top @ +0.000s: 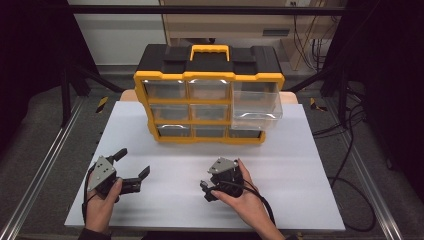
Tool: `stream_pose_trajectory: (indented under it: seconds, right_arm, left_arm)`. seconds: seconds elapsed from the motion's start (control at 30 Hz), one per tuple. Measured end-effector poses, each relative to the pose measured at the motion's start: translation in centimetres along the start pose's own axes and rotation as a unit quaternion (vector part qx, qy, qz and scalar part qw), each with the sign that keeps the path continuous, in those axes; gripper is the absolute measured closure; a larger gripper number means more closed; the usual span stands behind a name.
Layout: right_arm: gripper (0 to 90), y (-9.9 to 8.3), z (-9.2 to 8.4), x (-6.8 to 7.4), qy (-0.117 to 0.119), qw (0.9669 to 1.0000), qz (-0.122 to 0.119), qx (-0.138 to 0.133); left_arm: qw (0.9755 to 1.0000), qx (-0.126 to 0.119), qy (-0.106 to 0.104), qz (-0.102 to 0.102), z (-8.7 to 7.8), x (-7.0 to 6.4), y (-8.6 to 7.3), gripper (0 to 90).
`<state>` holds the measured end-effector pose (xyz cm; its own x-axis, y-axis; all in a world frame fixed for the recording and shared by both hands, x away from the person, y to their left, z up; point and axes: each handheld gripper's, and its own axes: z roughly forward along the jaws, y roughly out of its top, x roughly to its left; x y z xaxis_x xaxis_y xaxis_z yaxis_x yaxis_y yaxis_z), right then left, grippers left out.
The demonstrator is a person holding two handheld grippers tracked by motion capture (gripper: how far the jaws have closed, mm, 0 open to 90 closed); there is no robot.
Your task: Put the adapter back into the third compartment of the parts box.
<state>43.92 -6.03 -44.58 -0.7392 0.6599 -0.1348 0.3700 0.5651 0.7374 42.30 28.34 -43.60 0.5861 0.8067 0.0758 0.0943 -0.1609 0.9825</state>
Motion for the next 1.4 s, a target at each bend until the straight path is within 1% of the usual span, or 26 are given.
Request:
stream_pose_trajectory:
  seconds: [0.1, 0.13, 0.2, 0.27, 0.33, 0.37, 0.47, 0.5, 0.57, 0.67, 0.7, 0.8, 0.83, 0.93, 0.97, 1.0, 1.03, 1.1, 1.17, 1.23, 1.27, 1.4]
  right_arm:
    - [8.6, 0.0, 0.0, 0.1, 0.002, 1.0, 0.005, 0.002]
    - [8.2, 0.0, 0.0, 0.0, 0.006, 1.0, 0.006, 0.003]
    - [7.1, 0.0, 0.2, 0.2, 0.015, 0.9997, 0.018, 0.004]
    - [7.1, 0.0, 0.5, 0.3, 0.021, 0.9996, 0.018, 0.007]
    - [7.0, 0.1, 0.8, 0.4, 0.03, 0.9992, 0.024, 0.013]
    - [6.9, 0.2, 0.9, 0.5, 0.031, 0.9989, 0.032, 0.016]
    - [7.1, 0.4, 1.5, 0.6, 0.032, 0.9984, 0.038, 0.028]
    - [7.2, 0.5, 1.7, 0.6, 0.035, 0.9978, 0.046, 0.031]
    - [7.6, 0.7, 2.0, 0.6, 0.039, 0.9973, 0.054, 0.032]
    - [11.2, 1.1, 2.3, 0.4, 0.026, 0.9965, 0.064, 0.046]
    - [12.6, 1.2, 2.3, 0.4, 0.028, 0.9962, 0.067, 0.046]
    - [20.2, 1.1, 2.3, 0.3, 0.035, 0.9949, 0.077, 0.054]
    - [23.2, 1.1, 2.3, 0.3, 0.039, 0.994, 0.084, 0.058]
    - [35.2, 1.0, 2.3, 0.2, 0.049, 0.9934, 0.085, 0.06]
    - [38.6, 1.0, 2.3, 0.2, 0.05, 0.9928, 0.09, 0.062]
    - [43.0, 1.0, 2.4, 0.2, 0.053, 0.9928, 0.087, 0.062]
    - [45.8, 0.9, 2.4, 0.2, 0.056, 0.9923, 0.09, 0.064]
    - [51.3, 0.7, 2.6, 0.3, 0.062, 0.9925, 0.084, 0.064]
    - [56.1, 0.5, 2.8, 0.5, 0.063, 0.9925, 0.077, 0.071]
    - [60.3, 0.4, 3.0, 0.7, 0.06, 0.9922, 0.077, 0.078]
    - [61.7, 0.3, 3.1, 0.7, 0.064, 0.9919, 0.078, 0.077]
    - [67.8, 0.4, 3.4, 0.7, 0.067, 0.9927, 0.069, 0.073]
  left_arm:
    - [1.0, 0.003, -0.003, 0.002, 0.1, -0.2, 0.0, 1.6]
    - [1.0, 0.002, -0.005, 0.002, 0.0, -0.2, 0.0, 1.5]
    - [1.0, 0.002, -0.009, 0.002, 0.1, -0.3, 0.0, 1.2]
    - [0.9999, 0.004, -0.01, 0.0, 0.2, -0.2, 0.0, 1.2]
    - [0.9999, 0.004, -0.01, -0.001, 0.3, -0.2, -0.1, 1.1]
    - [0.9999, 0.004, -0.011, -0.001, 0.4, -0.2, 0.0, 1.1]
    - [0.9999, 0.007, -0.013, 0.002, 0.6, -0.2, -0.1, 1.1]
    - [0.9999, 0.008, -0.014, 0.002, 0.6, -0.2, -0.1, 1.1]
    - [0.9998, 0.008, -0.017, 0.002, 0.6, -0.3, -0.1, 1.1]
    - [0.9999, 0.005, -0.015, 0.0, 0.4, -0.3, -0.1, 0.9]
    - [0.9999, 0.006, -0.014, -0.001, 0.4, -0.2, -0.1, 0.9]
    - [0.9999, 0.007, -0.014, -0.001, 0.5, -0.2, -0.1, 0.9]
    - [0.9999, 0.006, -0.015, 0.0, 0.5, -0.2, -0.1, 1.0]
    - [0.9998, 0.008, -0.018, 0.003, 0.7, -0.3, -0.1, 1.0]
    - [0.9998, 0.01, -0.018, 0.004, 0.7, -0.4, -0.1, 1.0]
    - [0.9998, 0.009, -0.019, 0.003, 0.7, -0.4, -0.1, 1.0]
    - [0.9998, 0.008, -0.019, 0.003, 0.7, -0.4, -0.1, 1.0]
    - [0.9998, 0.008, -0.018, 0.001, 0.8, -0.4, -0.1, 0.9]
    - [0.9998, 0.009, -0.017, 0.0, 0.8, -0.4, -0.1, 1.0]
    - [0.9998, 0.007, -0.017, 0.0, 0.9, -0.5, 0.0, 1.0]
    - [0.9998, 0.007, -0.019, 0.001, 0.9, -0.5, 0.0, 1.0]
    - [0.9997, 0.011, -0.023, 0.004, 1.1, -0.6, -0.1, 1.0]
